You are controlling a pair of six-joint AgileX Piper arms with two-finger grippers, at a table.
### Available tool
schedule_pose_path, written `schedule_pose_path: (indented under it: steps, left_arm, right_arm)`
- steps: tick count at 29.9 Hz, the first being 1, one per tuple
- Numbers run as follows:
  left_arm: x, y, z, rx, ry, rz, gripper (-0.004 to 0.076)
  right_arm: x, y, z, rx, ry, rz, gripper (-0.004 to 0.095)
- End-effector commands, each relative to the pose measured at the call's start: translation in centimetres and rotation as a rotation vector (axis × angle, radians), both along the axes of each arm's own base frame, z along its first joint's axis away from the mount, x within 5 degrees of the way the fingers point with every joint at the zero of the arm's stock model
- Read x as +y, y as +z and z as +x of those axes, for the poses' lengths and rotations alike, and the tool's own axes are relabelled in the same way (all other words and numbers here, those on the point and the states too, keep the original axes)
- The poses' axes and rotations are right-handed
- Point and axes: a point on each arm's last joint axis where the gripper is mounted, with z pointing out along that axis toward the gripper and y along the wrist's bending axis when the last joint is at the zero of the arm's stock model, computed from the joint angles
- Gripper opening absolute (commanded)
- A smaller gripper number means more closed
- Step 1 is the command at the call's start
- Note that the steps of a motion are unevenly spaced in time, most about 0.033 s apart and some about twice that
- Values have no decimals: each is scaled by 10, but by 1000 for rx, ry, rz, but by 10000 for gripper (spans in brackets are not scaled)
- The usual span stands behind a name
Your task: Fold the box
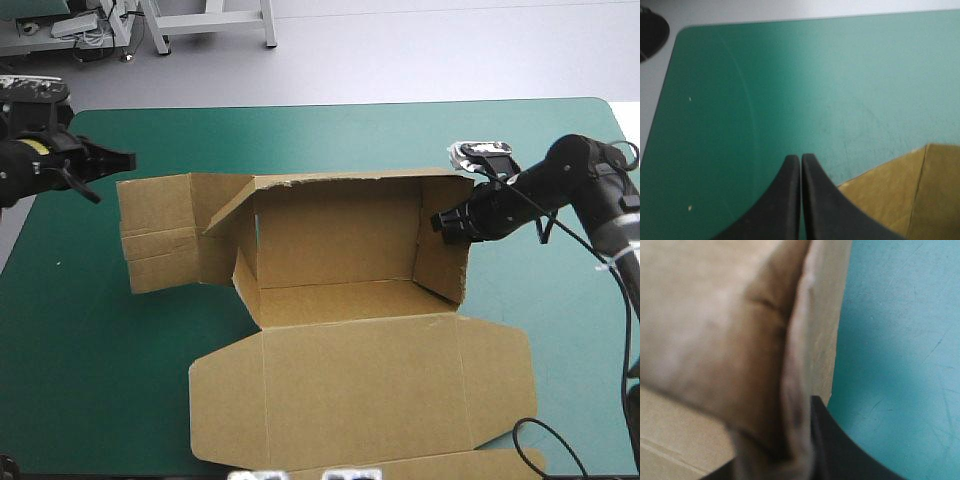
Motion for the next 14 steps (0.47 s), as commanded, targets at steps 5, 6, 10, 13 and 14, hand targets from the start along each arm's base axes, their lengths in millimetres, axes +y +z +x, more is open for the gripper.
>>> schedule_pose_path:
  steps: [5, 6, 10, 13, 14]
  left_arm:
    - [35, 0, -21, 67, 49, -139, -3]
    - [38, -3, -22, 82, 58, -140, -3]
    - [40, -15, -22, 135, 69, -137, -6]
    - [40, -23, -21, 161, 57, -138, -6]
    - [40, -26, -21, 168, 49, -138, -6]
  right_arm:
    - [27, -12, 41, 96, -45, 46, 0]
    - [30, -19, 46, 111, -42, 43, 0]
    - [35, -48, 67, 138, -28, 3, 2]
    - [37, -60, 76, 104, -25, -49, 18]
    - [38, -62, 78, 87, -31, -70, 36]
